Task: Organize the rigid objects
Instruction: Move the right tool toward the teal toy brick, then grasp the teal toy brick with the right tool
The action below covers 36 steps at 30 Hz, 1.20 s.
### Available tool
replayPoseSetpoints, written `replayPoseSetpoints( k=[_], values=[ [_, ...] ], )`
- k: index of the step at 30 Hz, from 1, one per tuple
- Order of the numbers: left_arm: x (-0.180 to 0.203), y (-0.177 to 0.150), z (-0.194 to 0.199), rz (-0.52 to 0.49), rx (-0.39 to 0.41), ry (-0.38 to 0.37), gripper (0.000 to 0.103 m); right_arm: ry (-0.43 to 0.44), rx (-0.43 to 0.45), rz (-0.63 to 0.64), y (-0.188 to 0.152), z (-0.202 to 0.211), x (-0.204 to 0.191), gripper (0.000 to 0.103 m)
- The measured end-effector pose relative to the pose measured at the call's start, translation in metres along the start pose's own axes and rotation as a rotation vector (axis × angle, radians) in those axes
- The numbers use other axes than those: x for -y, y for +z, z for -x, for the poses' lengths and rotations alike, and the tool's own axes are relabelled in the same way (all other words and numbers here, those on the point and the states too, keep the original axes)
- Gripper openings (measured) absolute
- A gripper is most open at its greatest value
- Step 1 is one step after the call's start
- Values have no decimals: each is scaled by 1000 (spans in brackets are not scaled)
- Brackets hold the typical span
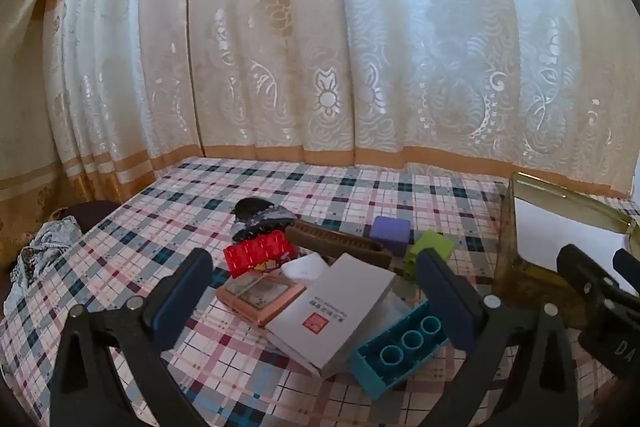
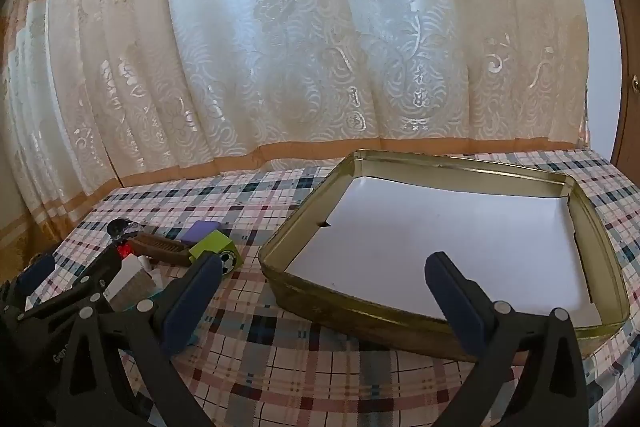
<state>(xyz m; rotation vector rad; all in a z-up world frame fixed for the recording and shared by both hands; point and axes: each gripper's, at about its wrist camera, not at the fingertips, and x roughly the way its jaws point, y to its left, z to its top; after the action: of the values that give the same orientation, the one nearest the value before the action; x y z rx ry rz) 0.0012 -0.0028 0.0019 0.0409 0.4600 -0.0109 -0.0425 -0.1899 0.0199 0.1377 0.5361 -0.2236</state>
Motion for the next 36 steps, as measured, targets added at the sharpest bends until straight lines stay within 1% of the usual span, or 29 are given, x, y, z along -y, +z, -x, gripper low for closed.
replayPoseSetpoints(
  k=[2,4,7,10,12,14,17,20,22,23,26,27,30,32,33,35,36],
  values=[
    [-2,0,2,-16,17,14,103,7,2,7,0,0,-1,103],
    [-7,1,2,-25,22,7,103,13,5,17,-1,1,-3,103],
    [-21,1,0,-1,18,-2,103,15,5,31,-1,0,-6,103],
    [-38,3,-1,14,27,-6,103,47,-9,36,-4,-2,-9,103],
    [-49,3,-2,12,38,36,103,80,-25,48,-6,-4,-14,103],
    [-63,4,-4,31,37,77,103,116,-37,71,-7,-5,-21,103],
    [-87,4,-11,120,11,138,103,194,-60,120,-11,-5,-36,103],
    [-98,2,-16,165,-20,153,103,277,-99,185,-16,-7,-55,103],
    [-98,0,-19,156,-33,161,103,326,-136,214,-19,-10,-66,103],
    [-96,-1,-20,135,-38,172,103,352,-161,236,-20,-13,-72,103],
    [-90,-1,-21,74,-35,236,103,396,-205,285,-23,-18,-87,103],
    [-90,-1,-21,67,-34,245,103,408,-210,303,-25,-18,-91,103],
    [-91,1,-20,72,-28,238,103,409,-229,360,-27,-23,-107,103],
    [-93,1,-22,86,-33,218,103,393,-255,394,-31,-30,-115,103],
    [-94,1,-22,92,-36,207,103,391,-282,407,-33,-35,-118,102],
    [-95,2,-23,106,-39,189,103,386,-313,415,-35,-40,-120,102],
    [-95,2,-23,111,-37,185,103,386,-326,414,-36,-42,-120,100]
  ],
)
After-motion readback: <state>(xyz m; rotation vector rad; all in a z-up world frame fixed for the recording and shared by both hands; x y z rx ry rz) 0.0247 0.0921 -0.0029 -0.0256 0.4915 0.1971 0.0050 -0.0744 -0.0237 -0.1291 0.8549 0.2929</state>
